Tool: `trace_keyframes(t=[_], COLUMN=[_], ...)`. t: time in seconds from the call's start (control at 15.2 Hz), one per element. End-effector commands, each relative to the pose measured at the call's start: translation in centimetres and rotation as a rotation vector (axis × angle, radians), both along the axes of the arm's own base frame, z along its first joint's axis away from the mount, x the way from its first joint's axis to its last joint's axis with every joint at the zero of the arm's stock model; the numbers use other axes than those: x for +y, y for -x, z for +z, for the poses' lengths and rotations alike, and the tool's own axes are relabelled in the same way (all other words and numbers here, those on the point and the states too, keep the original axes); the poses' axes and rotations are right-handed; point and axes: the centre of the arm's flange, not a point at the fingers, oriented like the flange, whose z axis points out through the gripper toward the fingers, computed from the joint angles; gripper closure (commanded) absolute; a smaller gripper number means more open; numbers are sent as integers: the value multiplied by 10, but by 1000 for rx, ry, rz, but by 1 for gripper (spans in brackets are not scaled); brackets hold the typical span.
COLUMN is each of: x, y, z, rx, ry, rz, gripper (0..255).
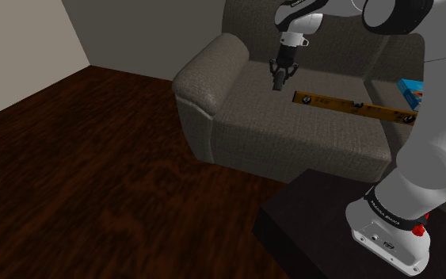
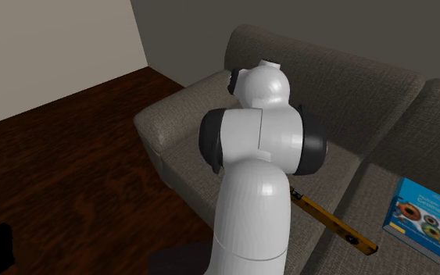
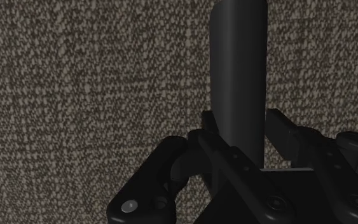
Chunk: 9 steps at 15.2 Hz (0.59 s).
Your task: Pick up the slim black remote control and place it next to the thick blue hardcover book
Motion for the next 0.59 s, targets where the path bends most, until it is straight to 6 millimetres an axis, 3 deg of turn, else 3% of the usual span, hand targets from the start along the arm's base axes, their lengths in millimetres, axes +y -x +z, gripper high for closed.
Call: trace_keyframes(t=[0.0, 0.4, 0.53], x=[4, 4, 4], y=[-1, -1, -1], z=[-7, -6, 5], rx=[5, 5, 5], ry=[-6, -6, -6], rz=[5, 5, 5], gripper=[255, 255, 255])
